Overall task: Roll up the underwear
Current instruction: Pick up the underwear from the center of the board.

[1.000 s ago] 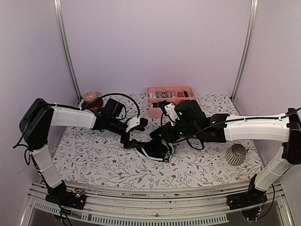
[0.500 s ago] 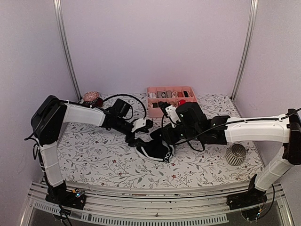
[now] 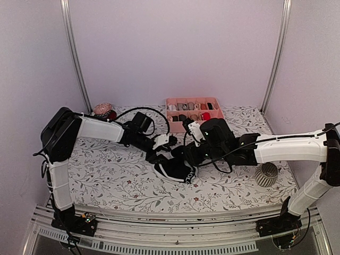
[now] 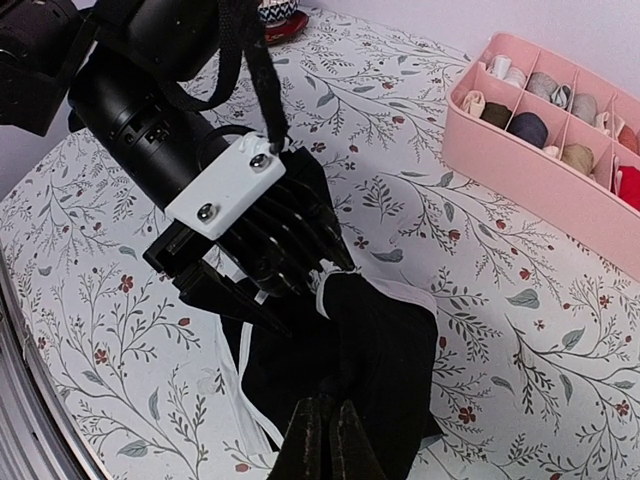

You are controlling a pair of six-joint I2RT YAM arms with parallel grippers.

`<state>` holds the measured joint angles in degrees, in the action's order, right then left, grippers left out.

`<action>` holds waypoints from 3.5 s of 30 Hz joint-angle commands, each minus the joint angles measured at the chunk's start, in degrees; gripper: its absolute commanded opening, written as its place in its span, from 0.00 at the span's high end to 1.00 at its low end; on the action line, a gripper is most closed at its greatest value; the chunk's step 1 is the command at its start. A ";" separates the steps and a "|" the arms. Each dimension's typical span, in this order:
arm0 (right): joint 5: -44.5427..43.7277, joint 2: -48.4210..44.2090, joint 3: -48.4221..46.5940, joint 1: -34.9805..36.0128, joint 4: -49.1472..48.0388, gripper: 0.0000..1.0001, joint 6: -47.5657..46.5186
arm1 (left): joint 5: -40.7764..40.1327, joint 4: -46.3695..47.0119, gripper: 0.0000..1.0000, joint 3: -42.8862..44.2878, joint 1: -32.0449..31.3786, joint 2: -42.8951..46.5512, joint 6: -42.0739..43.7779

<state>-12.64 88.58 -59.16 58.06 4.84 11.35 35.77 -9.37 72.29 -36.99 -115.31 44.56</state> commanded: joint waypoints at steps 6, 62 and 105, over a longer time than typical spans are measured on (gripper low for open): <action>2.09 -1.48 0.77 0.13 -1.63 0.98 0.79 | -1.25 3.65 0.35 -0.37 -0.54 0.87 -0.34; -21.04 0.70 7.09 12.45 -4.03 0.13 -1.41 | -18.93 -9.45 1.00 -6.15 -5.98 19.32 -7.64; -56.87 30.90 -28.01 24.06 58.83 0.13 63.61 | -22.85 -18.05 1.00 -2.95 -9.68 32.14 -12.69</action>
<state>-63.44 127.15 -91.22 82.04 60.95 69.93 14.00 -28.18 71.18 -46.13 -84.20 32.32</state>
